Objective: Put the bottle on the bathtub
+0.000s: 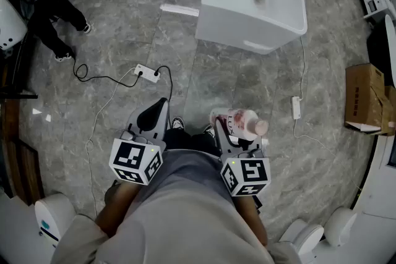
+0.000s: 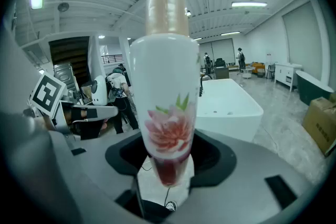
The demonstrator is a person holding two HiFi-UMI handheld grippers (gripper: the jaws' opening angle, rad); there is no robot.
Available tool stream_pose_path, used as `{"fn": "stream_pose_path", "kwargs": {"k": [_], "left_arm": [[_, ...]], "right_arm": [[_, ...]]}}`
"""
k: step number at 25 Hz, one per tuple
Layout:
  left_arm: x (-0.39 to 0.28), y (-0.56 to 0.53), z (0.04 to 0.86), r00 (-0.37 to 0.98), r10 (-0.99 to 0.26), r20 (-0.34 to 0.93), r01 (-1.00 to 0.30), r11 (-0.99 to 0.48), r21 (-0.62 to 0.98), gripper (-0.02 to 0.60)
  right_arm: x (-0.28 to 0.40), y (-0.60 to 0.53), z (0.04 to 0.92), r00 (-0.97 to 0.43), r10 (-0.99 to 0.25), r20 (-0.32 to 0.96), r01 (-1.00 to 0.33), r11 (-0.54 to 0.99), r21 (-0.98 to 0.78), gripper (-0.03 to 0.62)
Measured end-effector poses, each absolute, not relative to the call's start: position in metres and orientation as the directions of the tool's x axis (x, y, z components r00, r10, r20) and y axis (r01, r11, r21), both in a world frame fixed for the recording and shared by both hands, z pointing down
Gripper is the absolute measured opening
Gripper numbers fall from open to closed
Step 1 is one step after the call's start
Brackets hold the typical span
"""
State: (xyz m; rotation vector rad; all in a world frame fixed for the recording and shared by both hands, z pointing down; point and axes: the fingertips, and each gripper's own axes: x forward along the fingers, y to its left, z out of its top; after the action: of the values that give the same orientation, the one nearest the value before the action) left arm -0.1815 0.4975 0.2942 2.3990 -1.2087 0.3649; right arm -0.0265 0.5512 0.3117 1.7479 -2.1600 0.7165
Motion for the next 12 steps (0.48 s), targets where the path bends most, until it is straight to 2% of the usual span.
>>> {"fn": "stream_pose_path", "kwargs": {"k": [12], "left_arm": [[-0.212, 0.504, 0.299, 0.653, -0.642, 0.401, -0.756, -0.577, 0.308, 0.006]], "right_arm": [[-0.065, 0.559, 0.310, -0.197, -0.838, 0.508, -0.976, 0.121, -0.179, 0.229]]}}
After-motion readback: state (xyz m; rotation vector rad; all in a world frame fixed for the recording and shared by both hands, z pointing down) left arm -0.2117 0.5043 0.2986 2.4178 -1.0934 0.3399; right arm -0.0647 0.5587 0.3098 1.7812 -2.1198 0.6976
